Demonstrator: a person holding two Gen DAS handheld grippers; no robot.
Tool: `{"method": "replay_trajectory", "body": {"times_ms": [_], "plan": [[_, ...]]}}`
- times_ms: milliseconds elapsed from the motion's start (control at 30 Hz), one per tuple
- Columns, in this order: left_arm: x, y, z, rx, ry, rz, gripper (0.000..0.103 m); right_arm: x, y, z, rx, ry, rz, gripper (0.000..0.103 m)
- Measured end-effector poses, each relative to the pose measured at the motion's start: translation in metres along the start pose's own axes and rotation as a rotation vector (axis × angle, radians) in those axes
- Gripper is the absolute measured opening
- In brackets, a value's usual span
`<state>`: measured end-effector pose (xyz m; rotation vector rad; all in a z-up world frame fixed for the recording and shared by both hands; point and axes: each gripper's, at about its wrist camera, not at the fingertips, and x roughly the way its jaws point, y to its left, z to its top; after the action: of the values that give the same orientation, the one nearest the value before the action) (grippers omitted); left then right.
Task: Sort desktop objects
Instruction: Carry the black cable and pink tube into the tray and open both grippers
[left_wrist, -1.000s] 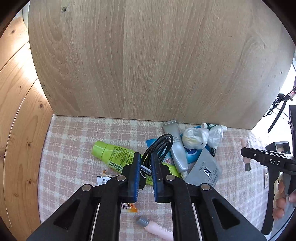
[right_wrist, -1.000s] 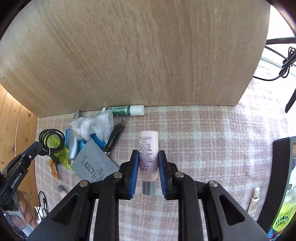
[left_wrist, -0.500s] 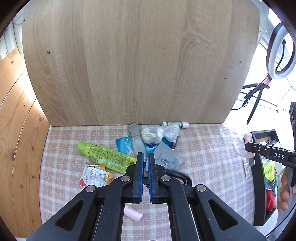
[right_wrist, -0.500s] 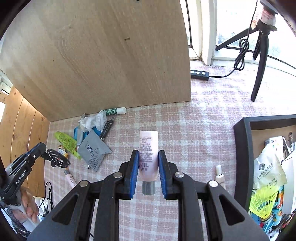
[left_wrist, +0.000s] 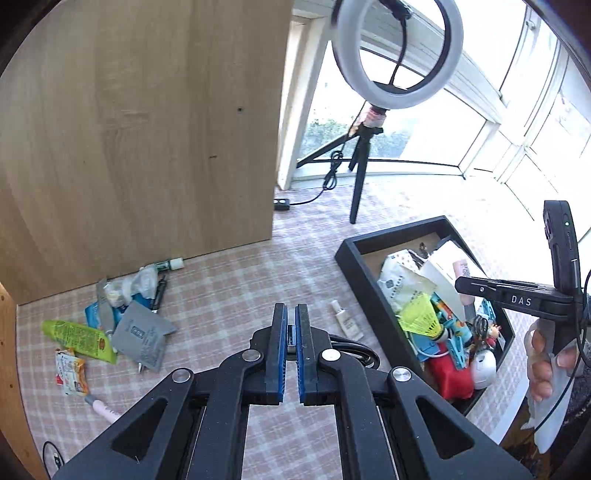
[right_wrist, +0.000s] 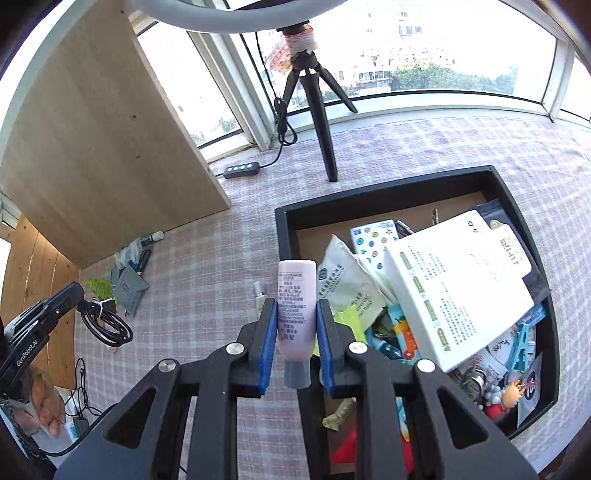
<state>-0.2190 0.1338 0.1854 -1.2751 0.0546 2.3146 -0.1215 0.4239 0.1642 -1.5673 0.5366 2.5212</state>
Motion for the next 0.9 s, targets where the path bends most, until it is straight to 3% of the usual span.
{"method": "replay_trajectory", "body": {"times_ms": [367,600,633,667,700,733,900], "plan": [[0.022,-0.156,0.001,0.214,0.074,-0.181,0.003,-0.045,-0.124,-0.043,0.184,-0.021,-0.141,0.021],[0.041,-0.218,-0.005,0.301,0.117,-0.192,0.004,-0.055,-0.159,-0.052,0.233,-0.029,-0.170,0.021],[0.044,-0.224,-0.005,0.301,0.129,-0.186,0.015,-0.056,-0.161,-0.052,0.228,-0.032,-0.161,0.021],[0.047,-0.227,-0.003,0.291,0.140,-0.181,0.036,-0.056,-0.162,-0.052,0.223,-0.032,-0.149,0.022],[0.047,-0.228,-0.002,0.284,0.128,-0.185,0.042,-0.055,-0.164,-0.051,0.225,-0.024,-0.149,0.031],[0.045,-0.229,-0.002,0.282,0.112,-0.182,0.041,-0.056,-0.165,-0.051,0.234,-0.023,-0.156,0.042],[0.038,-0.218,-0.003,0.260,0.101,-0.153,0.040,-0.060,-0.165,-0.055,0.223,-0.043,-0.154,0.044]]}}
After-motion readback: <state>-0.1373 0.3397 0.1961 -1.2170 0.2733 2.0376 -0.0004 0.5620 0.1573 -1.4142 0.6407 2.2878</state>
